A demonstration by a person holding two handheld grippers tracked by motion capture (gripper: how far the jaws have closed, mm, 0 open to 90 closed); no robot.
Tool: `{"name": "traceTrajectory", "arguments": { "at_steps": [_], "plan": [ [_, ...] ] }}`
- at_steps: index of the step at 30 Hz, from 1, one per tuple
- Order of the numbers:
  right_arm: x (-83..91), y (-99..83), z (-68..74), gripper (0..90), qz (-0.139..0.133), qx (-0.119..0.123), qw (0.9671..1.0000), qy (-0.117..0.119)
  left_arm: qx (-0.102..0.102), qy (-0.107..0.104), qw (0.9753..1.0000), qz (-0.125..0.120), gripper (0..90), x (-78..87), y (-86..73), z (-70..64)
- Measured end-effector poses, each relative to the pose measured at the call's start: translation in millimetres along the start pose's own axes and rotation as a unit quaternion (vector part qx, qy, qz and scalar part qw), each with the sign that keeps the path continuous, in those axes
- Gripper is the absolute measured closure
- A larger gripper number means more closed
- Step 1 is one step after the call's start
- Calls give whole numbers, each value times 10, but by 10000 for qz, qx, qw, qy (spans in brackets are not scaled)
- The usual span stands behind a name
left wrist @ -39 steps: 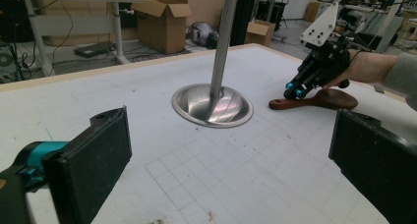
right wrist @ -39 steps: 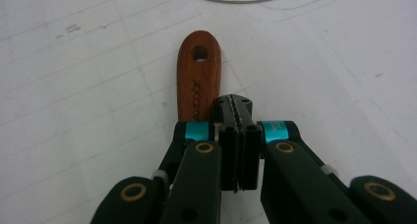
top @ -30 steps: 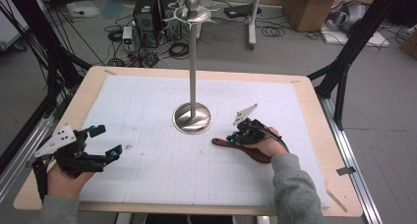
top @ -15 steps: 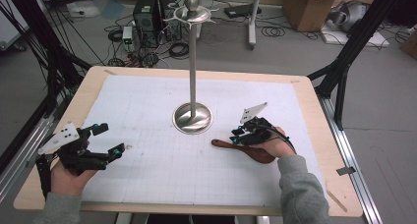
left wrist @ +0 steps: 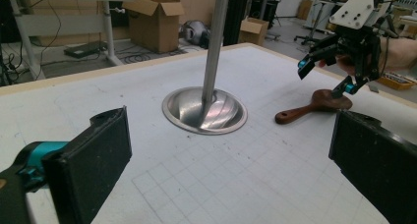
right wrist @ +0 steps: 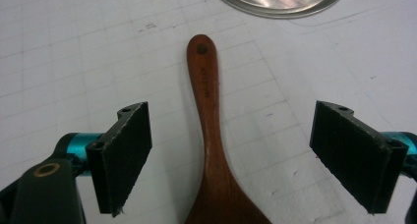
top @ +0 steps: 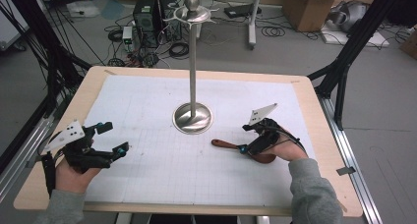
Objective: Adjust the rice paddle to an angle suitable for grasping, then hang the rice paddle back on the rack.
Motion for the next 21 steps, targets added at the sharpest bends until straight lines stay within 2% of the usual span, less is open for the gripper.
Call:
{"name": "traceTrajectory", "arguments": {
  "at_steps": [7,15,21],
  "plan": [
    [-2,-57,19,150,175,42,9998,-5,-8,-49,10000,17,28,-44,4,-33],
    [-74,-66,35,156,299,83,9995,108,-47,-68,10000,23,28,-46,8,-46],
    [-144,-97,16,167,535,81,9984,169,-41,-62,10000,35,28,-33,-4,-48]
  ]
}}
Point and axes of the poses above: each handheld gripper's, and its own axes: x roughly backward along the jaws, y roughly out of its top, z roughly to its left, the point moved 10 cm from there along -x, roughly forward along the jaws, and after that the axes turned 10 degrees about y, right-handed, at the moved point
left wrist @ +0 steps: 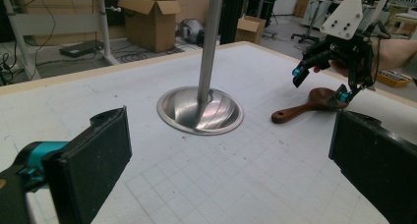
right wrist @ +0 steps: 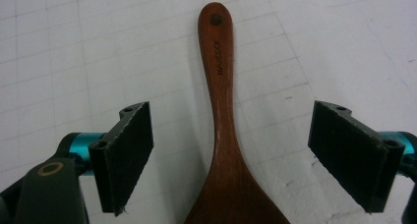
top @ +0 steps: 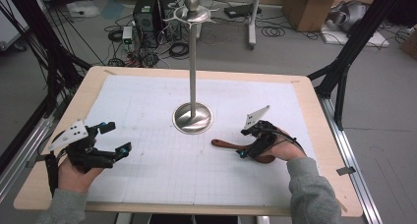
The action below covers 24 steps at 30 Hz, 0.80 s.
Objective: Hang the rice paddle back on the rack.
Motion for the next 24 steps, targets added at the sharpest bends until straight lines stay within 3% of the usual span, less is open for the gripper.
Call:
{"name": "traceTrajectory", "arguments": {
  "at_steps": [11,24],
  "plan": [
    [-128,-8,-10,241,602,60,9981,92,35,41,10000,1,28,43,-18,18],
    [-187,-3,-17,480,1161,159,9930,175,63,88,9999,-4,28,100,-37,47]
  ]
}}
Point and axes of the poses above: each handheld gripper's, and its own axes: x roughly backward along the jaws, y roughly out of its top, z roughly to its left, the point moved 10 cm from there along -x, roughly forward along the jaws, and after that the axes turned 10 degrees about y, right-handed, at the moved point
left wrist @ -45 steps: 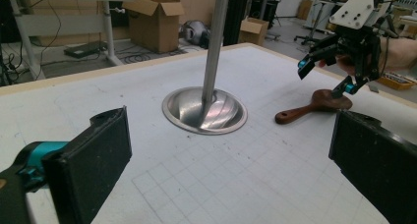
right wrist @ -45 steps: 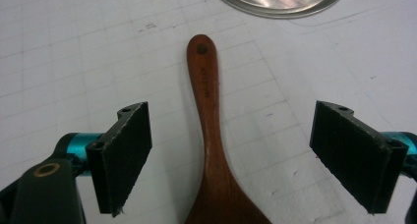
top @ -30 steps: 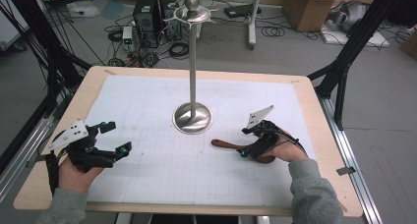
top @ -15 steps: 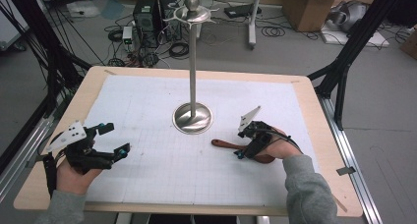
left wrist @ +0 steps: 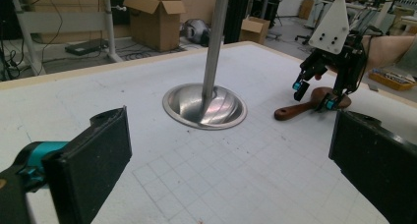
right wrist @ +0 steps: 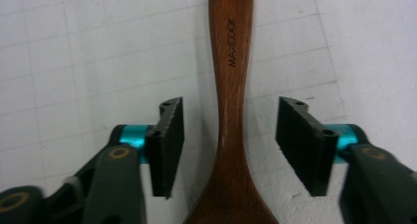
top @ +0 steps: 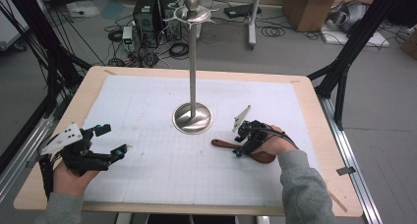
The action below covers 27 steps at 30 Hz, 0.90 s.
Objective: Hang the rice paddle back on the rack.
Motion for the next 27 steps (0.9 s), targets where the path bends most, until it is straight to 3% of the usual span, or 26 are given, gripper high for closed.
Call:
{"name": "traceTrajectory", "arguments": {
  "at_steps": [15,21,27],
  "plan": [
    [3,-55,-15,645,590,-30,9982,-104,-3,16,10000,-31,28,23,16,7],
    [3,-54,-15,743,557,-104,9984,-73,12,34,10000,-60,28,48,27,20],
    [3,-50,-3,759,589,-133,9981,-144,3,62,10000,-74,28,68,32,27]
  ]
}}
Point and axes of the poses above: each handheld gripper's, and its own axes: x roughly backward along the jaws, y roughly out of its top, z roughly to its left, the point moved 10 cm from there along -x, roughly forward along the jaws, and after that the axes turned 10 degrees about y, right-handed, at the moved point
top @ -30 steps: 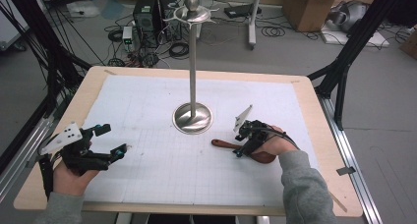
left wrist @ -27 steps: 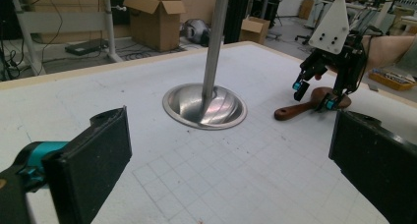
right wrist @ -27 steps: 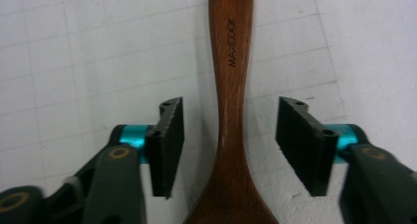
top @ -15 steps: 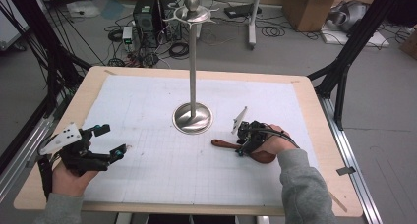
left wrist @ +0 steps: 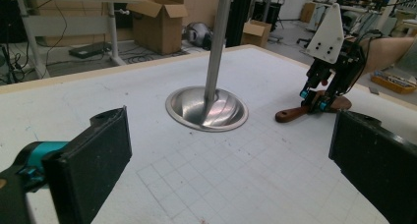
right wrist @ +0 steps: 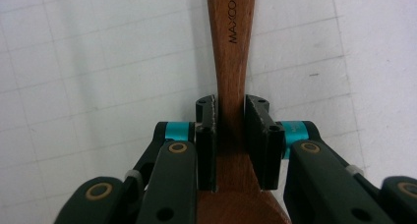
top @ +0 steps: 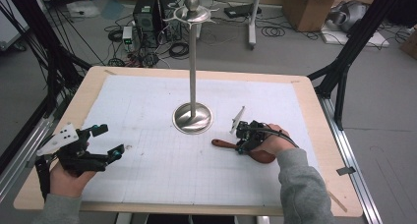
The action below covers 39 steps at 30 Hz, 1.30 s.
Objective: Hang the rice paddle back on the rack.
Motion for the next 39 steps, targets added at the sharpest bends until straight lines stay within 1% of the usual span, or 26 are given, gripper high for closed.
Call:
{"name": "traceTrajectory", "arguments": {
  "at_steps": [4,6,7,8,10,13,14,15,16,20,21,22,26,27,29,30,31,32,33,34,35,36,38,39],
  "plan": [
    [7,-3,7,761,-28,24,10000,-43,10,2,10000,0,28,10,0,4],
    [9,-12,46,764,-101,-35,9999,98,18,16,10000,5,28,11,-4,12],
    [14,-15,52,764,-120,-90,9998,105,18,16,10000,5,28,11,-4,12],
    [29,-13,42,765,-140,-91,9999,23,5,15,10000,20,28,10,-7,12],
    [62,-4,48,765,-238,-97,9997,17,13,10,10000,14,28,8,-5,7],
    [129,19,48,766,-438,-105,9990,-53,-2,10,10000,-1,28,2,4,0],
    [153,24,46,767,-501,-127,9986,-113,-2,10,10000,-1,28,2,4,0],
    [153,24,46,767,-501,-127,9986,-113,-7,2,10000,-2,28,2,7,-2],
    [198,33,53,767,-658,-152,9977,-112,-7,0,10000,-6,28,0,10,-4],
    [297,44,54,768,-1035,-236,9942,-166,-9,-29,10000,-2,28,-12,17,-20],
    [297,44,54,768,-1035,-236,9942,-166,-9,-29,10000,-2,28,-12,17,-20],
    [351,41,60,768,-1230,-301,9918,-147,-10,-40,10000,1,28,-19,18,-25],
    [467,40,69,770,-1568,-408,9867,-140,6,-49,10000,-5,28,-32,24,-36],
    [500,44,71,770,-1655,-432,9851,-161,6,-49,10000,-5,28,-32,24,-36],
    [562,56,80,771,-1859,-452,9815,-123,-1,-54,10000,-16,28,-34,32,-41],
    [582,61,83,771,-1932,-463,9800,-128,-1,-54,10000,-16,28,-34,32,-41],
    [582,61,83,771,-1932,-463,9800,-128,4,-57,10000,-24,28,-34,36,-44],
    [632,62,87,771,-2064,-492,9771,-143,-2,-62,10000,-28,28,-34,41,-44],
    [632,62,87,771,-2064,-492,9771,-143,-2,-62,10000,-28,28,-34,41,-44],
    [670,63,90,772,-2154,-478,9752,-171,-3,-59,10000,-28,28,-33,43,-44],
    [670,63,90,772,-2154,-478,9752,-171,0,-58,10000,-29,28,-32,45,-44],
    [709,72,96,772,-2276,-484,9724,-159,-1,-59,10000,-44,28,-32,52,-46],
    [755,77,96,773,-2386,-509,9696,-191,6,-49,10000,-44,28,-32,54,-45],
    [755,77,96,773,-2386,-509,9696,-191,3,-44,10000,-51,28,-31,57,-44]
  ]
}}
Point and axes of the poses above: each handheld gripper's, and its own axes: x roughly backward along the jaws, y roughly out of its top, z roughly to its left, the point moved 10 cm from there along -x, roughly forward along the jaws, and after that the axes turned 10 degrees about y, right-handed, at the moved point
